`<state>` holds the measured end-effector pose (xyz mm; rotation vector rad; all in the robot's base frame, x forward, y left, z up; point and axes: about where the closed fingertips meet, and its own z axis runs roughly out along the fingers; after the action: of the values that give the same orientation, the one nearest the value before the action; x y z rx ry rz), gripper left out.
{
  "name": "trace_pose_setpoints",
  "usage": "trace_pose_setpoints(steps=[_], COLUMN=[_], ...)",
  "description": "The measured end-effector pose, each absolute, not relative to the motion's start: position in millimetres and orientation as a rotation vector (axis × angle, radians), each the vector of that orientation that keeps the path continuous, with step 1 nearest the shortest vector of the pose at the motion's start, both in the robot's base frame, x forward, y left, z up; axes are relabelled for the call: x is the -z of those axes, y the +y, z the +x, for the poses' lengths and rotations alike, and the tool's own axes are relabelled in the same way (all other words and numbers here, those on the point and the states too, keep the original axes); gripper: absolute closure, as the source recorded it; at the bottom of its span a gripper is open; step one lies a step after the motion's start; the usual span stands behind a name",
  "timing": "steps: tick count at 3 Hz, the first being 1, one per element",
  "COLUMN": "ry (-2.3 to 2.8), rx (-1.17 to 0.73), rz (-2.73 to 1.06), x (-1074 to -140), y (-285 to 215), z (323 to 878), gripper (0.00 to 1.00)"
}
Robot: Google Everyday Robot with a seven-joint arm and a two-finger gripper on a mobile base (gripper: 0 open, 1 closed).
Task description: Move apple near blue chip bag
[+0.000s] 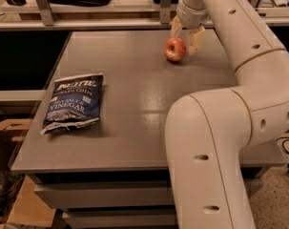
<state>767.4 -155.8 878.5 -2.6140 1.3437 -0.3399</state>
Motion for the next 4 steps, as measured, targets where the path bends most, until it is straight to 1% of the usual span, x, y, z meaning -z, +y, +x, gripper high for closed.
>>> trace_pose_setpoints(steps=[2,3,4], ry=[1.326,1.291,1.264], rx=[0.347,0.359,0.361], rz=[-2.617,-2.624,-2.637], x=[-886.1,-901.2,-912.2], y=[-161.6,-162.7,-162.1], z=[762.5,752.7,740.5], gripper=[0.88,1.0,1.0])
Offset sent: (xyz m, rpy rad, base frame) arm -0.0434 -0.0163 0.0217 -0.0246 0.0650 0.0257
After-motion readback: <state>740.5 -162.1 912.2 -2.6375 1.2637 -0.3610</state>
